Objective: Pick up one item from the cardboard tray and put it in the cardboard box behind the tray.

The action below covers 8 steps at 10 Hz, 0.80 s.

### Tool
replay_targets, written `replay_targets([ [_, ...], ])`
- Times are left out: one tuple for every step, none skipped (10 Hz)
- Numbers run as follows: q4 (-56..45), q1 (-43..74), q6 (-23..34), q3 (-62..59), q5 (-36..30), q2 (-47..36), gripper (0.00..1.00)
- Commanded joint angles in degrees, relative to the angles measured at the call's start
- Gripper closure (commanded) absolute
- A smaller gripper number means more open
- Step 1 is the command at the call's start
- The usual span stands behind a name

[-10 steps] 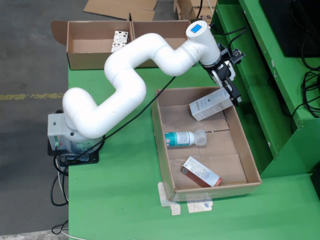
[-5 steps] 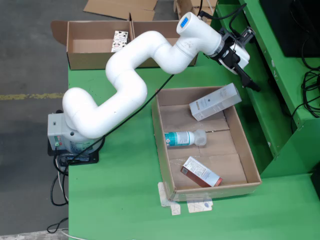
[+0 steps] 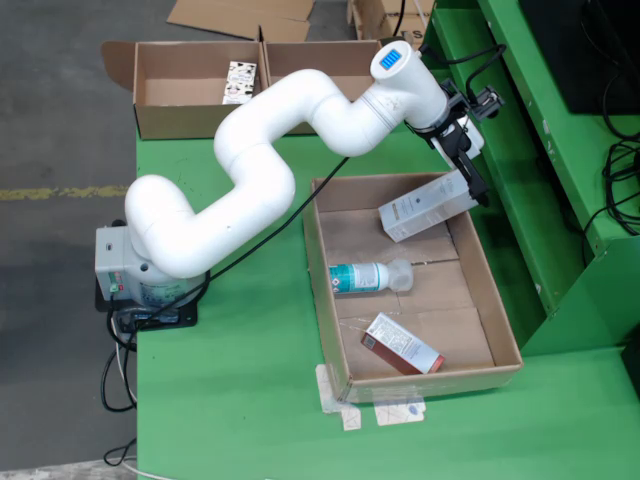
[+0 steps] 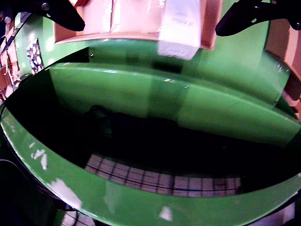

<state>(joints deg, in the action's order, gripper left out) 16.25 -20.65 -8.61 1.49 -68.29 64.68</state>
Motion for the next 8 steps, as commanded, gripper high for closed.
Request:
replay_targets([
  [-15.21, -0.80, 0.01, -1.49, -15.63, -5.03, 0.00],
  [-15.21, -0.80, 0.01, -1.49, -15.63, -5.03, 0.00],
  [-13.81, -1.64, 1.28, -1.49, -16.82, -5.36, 0.00],
  [-19.90, -4.39, 0.84, -1.49, -17.32, -8.76, 0.00],
  [-23.49, -5.36, 0.07, -1.49, -17.49, -10.12, 0.00],
  [-25.07, -5.21, -0.18, -1.49, -17.57, -10.00, 0.00],
  [-25.42, -4.63, -0.20, -1.49, -17.63, -9.49, 0.00],
  [-25.42, -4.63, -0.20, -1.49, -17.63, -9.49, 0.00],
])
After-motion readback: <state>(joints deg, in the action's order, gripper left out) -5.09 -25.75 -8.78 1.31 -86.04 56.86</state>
